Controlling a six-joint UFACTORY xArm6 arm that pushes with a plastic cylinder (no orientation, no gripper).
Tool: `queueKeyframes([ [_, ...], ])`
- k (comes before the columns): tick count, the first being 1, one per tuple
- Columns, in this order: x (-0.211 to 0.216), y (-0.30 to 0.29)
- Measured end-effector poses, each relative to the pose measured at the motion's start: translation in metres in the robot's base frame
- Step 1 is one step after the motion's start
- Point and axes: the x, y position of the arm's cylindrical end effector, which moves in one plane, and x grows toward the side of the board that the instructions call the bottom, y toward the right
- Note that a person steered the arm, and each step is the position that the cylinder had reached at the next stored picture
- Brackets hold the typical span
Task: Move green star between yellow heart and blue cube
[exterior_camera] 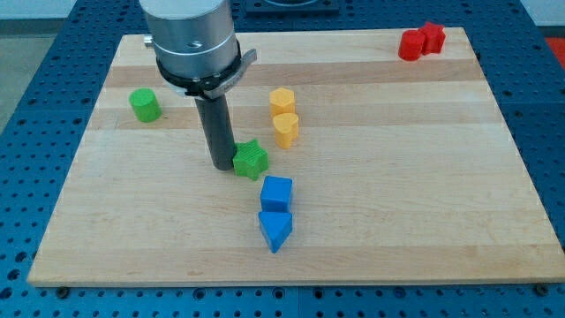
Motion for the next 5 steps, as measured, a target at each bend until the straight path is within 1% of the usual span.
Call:
queueKeyframes([
  [3, 0.000, 0.026],
  [5, 0.000, 0.027],
])
